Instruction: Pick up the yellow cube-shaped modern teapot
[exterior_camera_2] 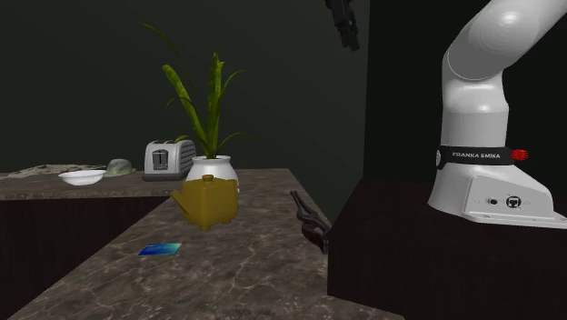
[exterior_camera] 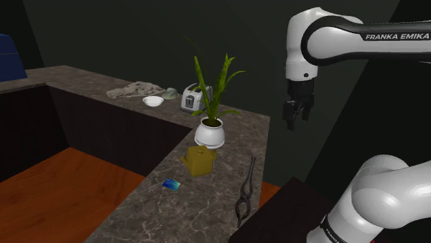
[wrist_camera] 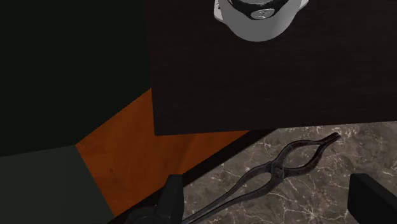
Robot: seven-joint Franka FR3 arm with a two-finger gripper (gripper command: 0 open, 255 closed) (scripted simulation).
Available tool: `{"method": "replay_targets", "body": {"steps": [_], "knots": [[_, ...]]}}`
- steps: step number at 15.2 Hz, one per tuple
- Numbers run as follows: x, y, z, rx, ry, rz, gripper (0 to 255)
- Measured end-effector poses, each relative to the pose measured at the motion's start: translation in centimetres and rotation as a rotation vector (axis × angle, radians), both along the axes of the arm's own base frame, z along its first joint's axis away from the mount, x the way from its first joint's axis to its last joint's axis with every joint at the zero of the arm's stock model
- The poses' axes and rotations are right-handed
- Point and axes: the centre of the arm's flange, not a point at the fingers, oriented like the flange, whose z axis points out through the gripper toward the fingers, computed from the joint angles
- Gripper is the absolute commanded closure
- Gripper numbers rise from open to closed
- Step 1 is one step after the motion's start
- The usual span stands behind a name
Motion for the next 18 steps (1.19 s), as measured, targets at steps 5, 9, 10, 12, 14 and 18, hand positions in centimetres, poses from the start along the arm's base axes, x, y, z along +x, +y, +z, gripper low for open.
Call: {"method": "replay_targets", "body": {"steps": [5,9,10,12,14,18], "knots": [[2.4,0.5,-2.7,0.007,-0.014,0.0,0],[6.0,1.1,-6.0,0.016,-0.037,0.001,0],[7.1,1.2,-6.6,0.019,-0.043,0.001,0],[8.8,1.6,-8.5,0.023,-0.054,0.001,0],[10.7,2.1,-9.5,0.028,-0.066,0.001,0],[14.3,2.8,-13.1,0.037,-0.088,0.001,0]]}}
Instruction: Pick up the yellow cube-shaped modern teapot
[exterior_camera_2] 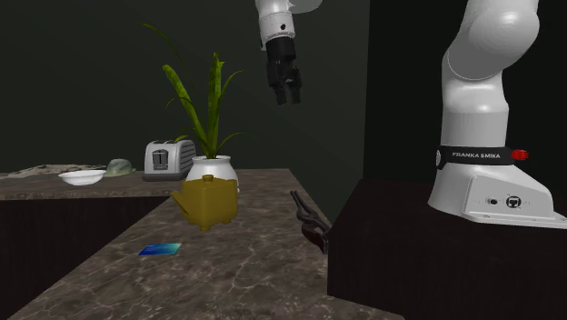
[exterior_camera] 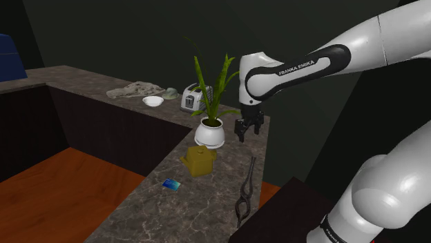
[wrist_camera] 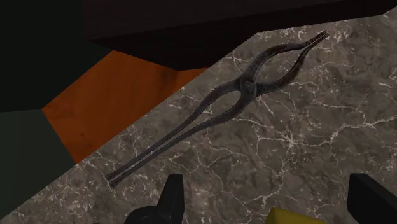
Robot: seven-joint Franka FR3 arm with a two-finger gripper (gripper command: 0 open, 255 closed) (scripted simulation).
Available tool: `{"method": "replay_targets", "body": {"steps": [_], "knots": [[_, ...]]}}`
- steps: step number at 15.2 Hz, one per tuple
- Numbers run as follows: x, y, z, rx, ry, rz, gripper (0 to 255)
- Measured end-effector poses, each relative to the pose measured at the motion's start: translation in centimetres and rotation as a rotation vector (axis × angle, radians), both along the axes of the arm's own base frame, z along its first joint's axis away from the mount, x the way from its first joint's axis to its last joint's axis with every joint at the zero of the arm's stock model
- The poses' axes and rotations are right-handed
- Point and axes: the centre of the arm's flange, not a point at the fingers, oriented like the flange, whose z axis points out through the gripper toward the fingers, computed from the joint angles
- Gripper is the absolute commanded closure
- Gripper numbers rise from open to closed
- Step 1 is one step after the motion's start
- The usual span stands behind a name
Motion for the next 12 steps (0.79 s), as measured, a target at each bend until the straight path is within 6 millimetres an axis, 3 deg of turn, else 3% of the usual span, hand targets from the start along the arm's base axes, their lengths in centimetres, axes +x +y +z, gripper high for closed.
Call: {"method": "replay_targets", "body": {"steps": [12], "knots": [[11.8,2.6,-8.9,0.029,-0.069,0.001,0]]}}
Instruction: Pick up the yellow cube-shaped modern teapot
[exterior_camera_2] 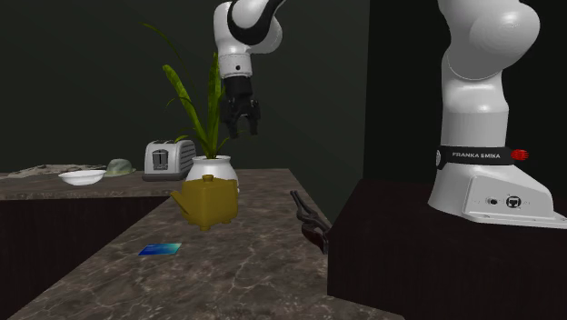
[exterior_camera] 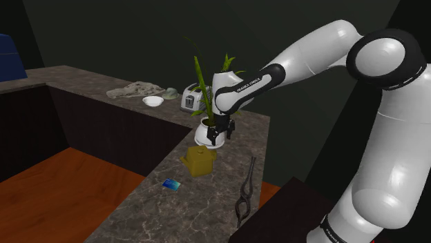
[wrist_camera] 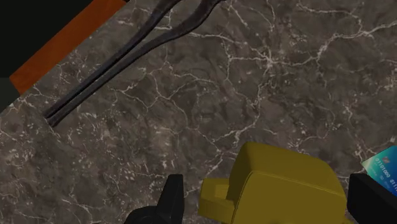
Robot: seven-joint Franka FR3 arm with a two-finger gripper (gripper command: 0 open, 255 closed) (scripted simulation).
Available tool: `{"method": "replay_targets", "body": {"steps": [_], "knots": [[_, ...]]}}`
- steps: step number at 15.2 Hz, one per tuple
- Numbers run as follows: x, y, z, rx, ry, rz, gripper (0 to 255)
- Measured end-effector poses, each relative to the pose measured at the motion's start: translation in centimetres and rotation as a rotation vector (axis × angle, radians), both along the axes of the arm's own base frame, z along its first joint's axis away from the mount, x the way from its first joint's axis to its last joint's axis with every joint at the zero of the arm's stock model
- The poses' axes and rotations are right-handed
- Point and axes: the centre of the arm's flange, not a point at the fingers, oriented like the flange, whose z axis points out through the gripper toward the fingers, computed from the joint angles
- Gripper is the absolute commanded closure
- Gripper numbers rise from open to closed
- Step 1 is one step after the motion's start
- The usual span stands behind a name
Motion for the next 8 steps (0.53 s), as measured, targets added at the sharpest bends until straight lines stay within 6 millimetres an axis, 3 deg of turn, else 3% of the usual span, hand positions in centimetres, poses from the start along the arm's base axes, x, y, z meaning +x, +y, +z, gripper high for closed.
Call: {"method": "replay_targets", "body": {"steps": [8], "knots": [[8.3,1.6,-5.4,0.019,-0.046,0.0,0]]}}
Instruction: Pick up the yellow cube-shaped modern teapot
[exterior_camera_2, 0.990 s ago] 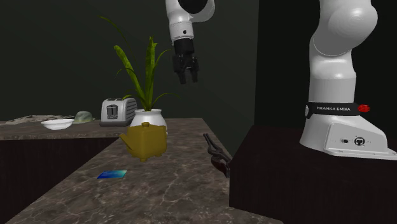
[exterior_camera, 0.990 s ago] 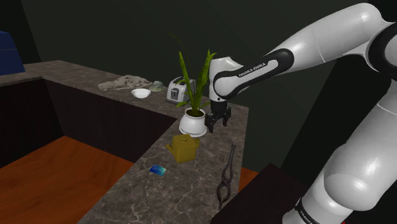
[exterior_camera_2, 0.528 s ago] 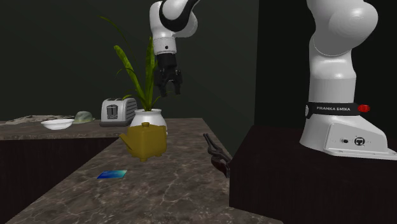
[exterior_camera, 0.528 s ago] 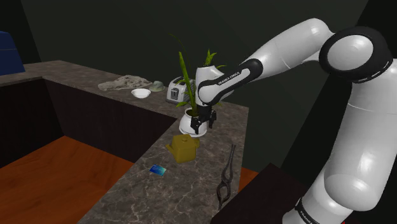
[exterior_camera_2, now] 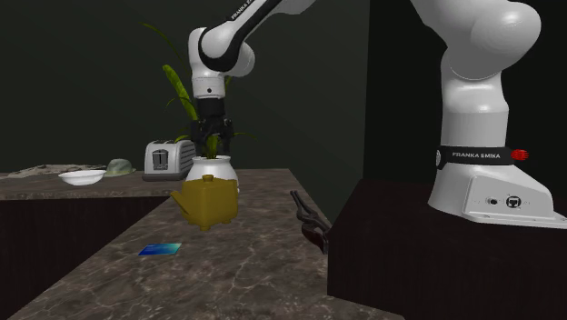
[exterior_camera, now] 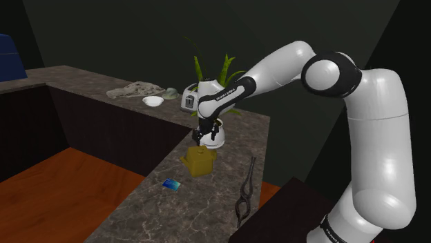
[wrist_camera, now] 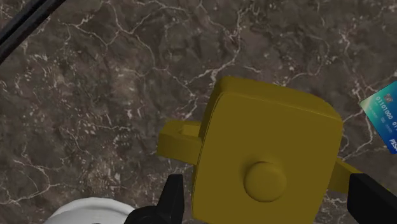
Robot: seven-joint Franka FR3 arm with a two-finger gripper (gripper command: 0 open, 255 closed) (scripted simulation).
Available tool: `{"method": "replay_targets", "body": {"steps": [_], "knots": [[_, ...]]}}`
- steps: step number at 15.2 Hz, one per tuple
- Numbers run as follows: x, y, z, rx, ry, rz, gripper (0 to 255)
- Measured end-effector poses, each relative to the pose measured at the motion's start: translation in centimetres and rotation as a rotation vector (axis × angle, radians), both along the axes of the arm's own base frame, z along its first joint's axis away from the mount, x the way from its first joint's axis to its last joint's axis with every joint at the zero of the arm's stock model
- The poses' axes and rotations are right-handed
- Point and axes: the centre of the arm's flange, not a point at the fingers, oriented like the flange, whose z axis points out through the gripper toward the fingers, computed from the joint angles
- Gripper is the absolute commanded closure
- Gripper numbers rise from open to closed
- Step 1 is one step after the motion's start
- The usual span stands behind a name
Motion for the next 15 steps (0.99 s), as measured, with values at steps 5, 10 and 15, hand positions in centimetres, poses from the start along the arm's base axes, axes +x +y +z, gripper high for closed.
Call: {"method": "replay_targets", "body": {"steps": [5,10,15], "knots": [[2.3,0.5,-2.8,0.006,-0.014,0.0,0],[2.5,0.6,-5.3,0.006,-0.015,0.0,0],[2.5,0.6,-5.6,0.006,-0.016,0.0,255]]}}
